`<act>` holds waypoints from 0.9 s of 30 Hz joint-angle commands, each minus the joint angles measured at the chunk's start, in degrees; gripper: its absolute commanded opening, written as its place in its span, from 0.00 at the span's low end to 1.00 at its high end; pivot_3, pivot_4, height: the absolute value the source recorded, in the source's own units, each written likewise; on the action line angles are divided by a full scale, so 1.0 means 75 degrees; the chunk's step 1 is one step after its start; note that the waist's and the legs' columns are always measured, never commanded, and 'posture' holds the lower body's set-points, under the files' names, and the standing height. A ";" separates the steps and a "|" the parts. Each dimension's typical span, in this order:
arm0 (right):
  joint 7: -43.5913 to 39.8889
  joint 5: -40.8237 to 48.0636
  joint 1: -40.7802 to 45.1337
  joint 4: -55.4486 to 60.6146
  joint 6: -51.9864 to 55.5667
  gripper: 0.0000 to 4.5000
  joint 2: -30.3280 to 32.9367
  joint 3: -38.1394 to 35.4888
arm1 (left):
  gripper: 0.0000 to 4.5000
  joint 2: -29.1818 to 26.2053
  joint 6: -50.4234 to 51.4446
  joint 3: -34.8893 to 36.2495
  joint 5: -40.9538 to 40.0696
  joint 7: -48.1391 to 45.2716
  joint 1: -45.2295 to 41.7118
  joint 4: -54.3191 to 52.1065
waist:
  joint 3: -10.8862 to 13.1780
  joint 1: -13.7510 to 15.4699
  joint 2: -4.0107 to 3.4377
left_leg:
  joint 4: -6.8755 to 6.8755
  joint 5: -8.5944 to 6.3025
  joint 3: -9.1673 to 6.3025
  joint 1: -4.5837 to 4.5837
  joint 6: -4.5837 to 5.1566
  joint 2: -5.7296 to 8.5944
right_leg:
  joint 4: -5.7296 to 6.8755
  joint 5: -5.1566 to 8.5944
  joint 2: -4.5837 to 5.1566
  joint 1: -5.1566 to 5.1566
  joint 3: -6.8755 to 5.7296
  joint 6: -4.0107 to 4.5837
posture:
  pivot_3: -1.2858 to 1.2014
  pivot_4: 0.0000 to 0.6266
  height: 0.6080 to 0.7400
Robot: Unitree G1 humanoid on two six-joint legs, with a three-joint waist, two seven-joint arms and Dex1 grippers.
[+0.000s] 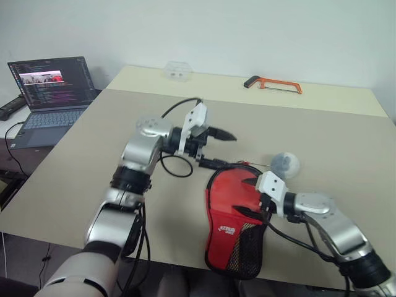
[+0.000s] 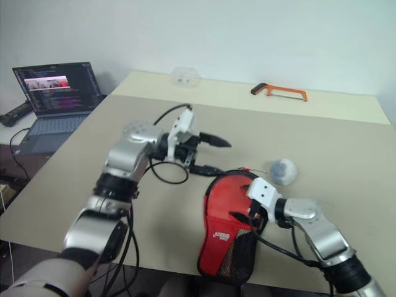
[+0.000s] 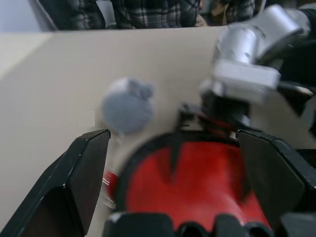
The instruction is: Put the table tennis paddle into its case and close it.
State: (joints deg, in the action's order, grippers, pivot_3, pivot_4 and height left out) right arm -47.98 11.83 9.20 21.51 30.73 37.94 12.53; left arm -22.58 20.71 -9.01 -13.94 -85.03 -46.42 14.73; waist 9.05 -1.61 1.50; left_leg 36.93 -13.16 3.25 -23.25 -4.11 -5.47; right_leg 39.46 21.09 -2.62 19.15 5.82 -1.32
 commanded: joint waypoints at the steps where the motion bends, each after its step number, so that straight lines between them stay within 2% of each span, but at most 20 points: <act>1: -0.0298 0.0809 -0.0088 0.0880 0.0966 1.00 0.0593 -0.0986 | 0.99 -0.0124 0.0531 -0.0061 -0.0366 0.0333 0.0551 -0.1080 | 0.0010 0.0000 -0.0011 | 0.0002 0.0000 0.0000 -0.0011 0.0001 0.0002 | 0.0001 -0.0004 0.0001 0.0009 0.0001 0.0008 | 0.52 0.24 1.00; 7: -0.0709 0.2281 0.0036 0.1010 0.1585 1.00 0.1327 -0.3196 | 0.99 0.0235 0.0626 -0.0417 -0.0353 0.0989 0.1105 -0.1354 | 0.0033 0.0005 -0.0010 | 0.0007 -0.0003 -0.0023 -0.0072 0.0007 0.0006 | -0.0007 -0.0010 -0.0003 0.0055 -0.0010 0.0017 | 0.52 0.24 1.00; 13: -0.0837 0.2301 0.0118 0.0248 0.1262 1.00 0.1909 -0.3996 | 0.99 0.0819 0.0161 -0.0939 -0.0039 0.1698 0.1469 -0.1139 | 0.0034 0.0006 -0.0011 | 0.0000 -0.0006 -0.0014 -0.0089 0.0011 0.0008 | -0.0055 -0.0013 0.0000 0.0055 -0.0005 0.0016 | 0.52 0.24 1.00; 21: -0.0512 0.2134 0.0607 -0.0587 0.1219 1.00 0.1862 -0.3731 | 0.99 0.1342 -0.1131 -0.1370 0.0761 0.2936 0.2027 -0.0237 | 0.0039 -0.0013 -0.0020 | 0.0000 -0.0006 -0.0001 -0.0085 0.0011 0.0008 | -0.0051 -0.0016 0.0001 0.0059 0.0012 0.0016 | 0.52 0.24 1.00; 27: -0.0587 0.1664 0.0547 -0.0696 0.0434 1.00 0.1841 -0.3175 | 0.99 0.1657 -0.1687 -0.1382 0.0924 0.3423 0.2101 0.0339 | 0.0037 -0.0003 -0.0024 | 0.0003 -0.0006 -0.0002 -0.0087 0.0011 0.0014 | -0.0050 -0.0017 0.0005 0.0056 0.0007 0.0014 | 0.52 0.24 1.00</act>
State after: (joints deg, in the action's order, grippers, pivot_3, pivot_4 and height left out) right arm -52.28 25.29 12.77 15.54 36.44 51.52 -11.30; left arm -10.74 9.31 -19.21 -7.55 -60.26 -30.82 16.37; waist 9.33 -1.63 1.31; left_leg 36.95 -13.20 3.23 -23.90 -4.03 -5.37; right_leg 39.08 20.97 -2.58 19.57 5.87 -1.22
